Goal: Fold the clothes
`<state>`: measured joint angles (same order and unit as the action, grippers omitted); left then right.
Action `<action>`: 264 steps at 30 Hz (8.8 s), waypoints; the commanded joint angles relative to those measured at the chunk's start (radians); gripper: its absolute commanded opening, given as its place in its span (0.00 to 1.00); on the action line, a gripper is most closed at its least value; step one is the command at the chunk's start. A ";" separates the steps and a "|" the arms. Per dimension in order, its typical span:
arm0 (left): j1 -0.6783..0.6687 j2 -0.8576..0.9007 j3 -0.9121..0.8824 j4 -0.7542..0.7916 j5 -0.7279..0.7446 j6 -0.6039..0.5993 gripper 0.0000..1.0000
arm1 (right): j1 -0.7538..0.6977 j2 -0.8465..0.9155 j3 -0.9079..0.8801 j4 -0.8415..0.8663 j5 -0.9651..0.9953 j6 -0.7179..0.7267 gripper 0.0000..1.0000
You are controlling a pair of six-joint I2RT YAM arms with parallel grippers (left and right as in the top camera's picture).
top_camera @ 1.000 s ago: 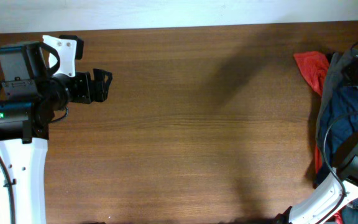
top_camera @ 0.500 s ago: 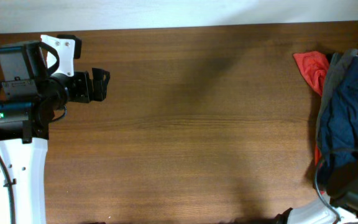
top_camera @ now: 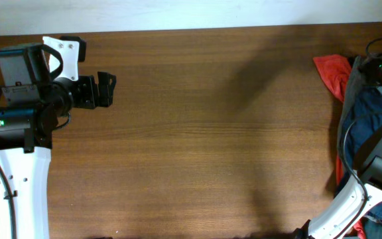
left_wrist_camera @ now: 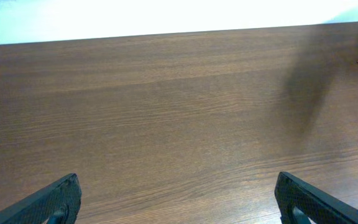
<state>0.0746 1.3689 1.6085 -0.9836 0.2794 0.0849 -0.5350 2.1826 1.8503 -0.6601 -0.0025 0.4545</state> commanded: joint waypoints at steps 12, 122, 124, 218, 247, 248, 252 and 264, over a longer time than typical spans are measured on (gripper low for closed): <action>-0.002 0.005 0.022 0.050 -0.060 -0.001 0.99 | 0.122 -0.344 0.002 -0.102 -0.216 -0.359 0.10; 0.120 0.896 0.142 -0.420 -0.236 -0.082 0.00 | 0.536 -0.196 -0.537 -0.464 -0.360 -0.328 0.09; 0.120 0.896 0.142 -0.423 -0.236 -0.082 0.01 | 0.530 -0.196 -0.532 -0.429 -0.356 -0.339 0.04; 0.132 0.896 0.142 -0.417 -0.236 -0.081 0.01 | 0.994 -0.451 -0.236 -0.528 -0.037 -0.343 0.20; 0.132 0.896 0.142 -0.417 -0.235 -0.081 0.00 | 0.459 -0.021 -0.242 -0.175 -0.419 -0.069 0.72; 0.132 0.896 0.142 -0.417 -0.235 -0.081 0.01 | 0.463 -0.004 -0.242 -0.156 -0.443 -0.068 0.72; 0.132 0.896 0.142 -0.417 -0.235 -0.081 0.01 | 0.481 0.027 -0.242 -0.056 -0.599 -0.080 0.54; 0.131 0.896 0.142 -0.420 -0.236 -0.081 0.01 | 0.494 -0.129 -0.090 0.249 -0.883 -0.234 0.04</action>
<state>0.1989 2.2536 1.7504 -1.4033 0.0509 0.0135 -0.0475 2.1899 1.6718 -0.4046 -0.8017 0.3363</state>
